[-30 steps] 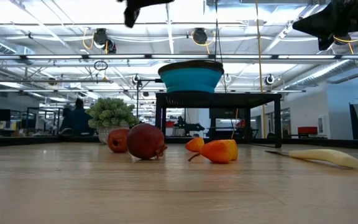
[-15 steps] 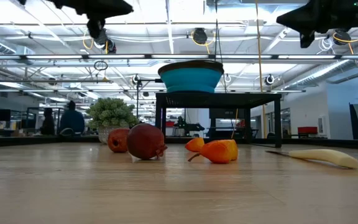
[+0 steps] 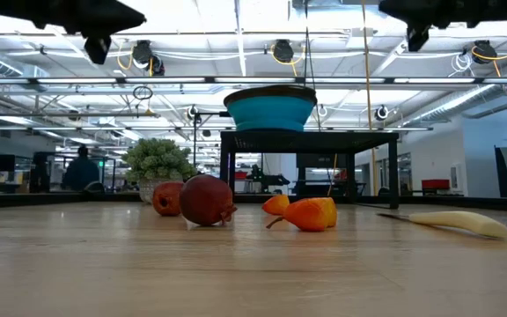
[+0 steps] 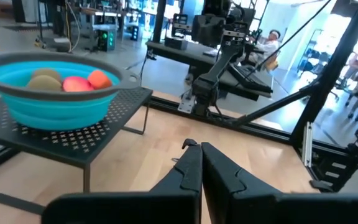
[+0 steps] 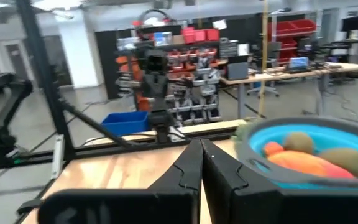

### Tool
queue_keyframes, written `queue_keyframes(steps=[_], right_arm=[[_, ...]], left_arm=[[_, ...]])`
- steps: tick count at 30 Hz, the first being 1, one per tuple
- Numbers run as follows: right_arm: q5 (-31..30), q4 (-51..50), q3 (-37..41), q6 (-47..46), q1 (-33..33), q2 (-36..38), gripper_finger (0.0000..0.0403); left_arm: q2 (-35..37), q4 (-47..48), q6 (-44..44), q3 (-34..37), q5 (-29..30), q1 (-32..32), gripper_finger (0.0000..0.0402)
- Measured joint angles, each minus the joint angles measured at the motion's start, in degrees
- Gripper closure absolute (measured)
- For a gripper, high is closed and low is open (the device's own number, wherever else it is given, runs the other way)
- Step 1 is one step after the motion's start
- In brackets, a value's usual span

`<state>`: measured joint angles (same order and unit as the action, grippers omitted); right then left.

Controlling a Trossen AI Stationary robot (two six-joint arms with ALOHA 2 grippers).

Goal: Pick & Place Fruit
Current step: Put the orange peach into the blue strainer bowl on the shelf

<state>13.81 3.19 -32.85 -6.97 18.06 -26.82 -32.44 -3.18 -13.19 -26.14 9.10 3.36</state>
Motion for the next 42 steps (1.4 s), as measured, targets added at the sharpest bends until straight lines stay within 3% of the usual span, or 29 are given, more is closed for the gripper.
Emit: queue_keyframes(steps=[14, 27, 42], right_arm=[[-1.28, -5.39, -11.96, 6.36, -14.09, -13.28, 0.0403], [-16.49, -26.39, -28.9, 12.44, -29.31, -27.48, 0.0403], [-16.82, -29.27, -37.06, 15.29, -35.97, -42.45, 0.0403]], left_arm=[[11.18, 1.55, 1.08, 6.78, 0.08, 0.0, 0.0392], [11.2, 3.48, 2.23, 6.83, 0.07, 0.0, 0.0389], [11.2, 3.48, 3.02, 6.83, -0.07, 0.0, 0.0388]])
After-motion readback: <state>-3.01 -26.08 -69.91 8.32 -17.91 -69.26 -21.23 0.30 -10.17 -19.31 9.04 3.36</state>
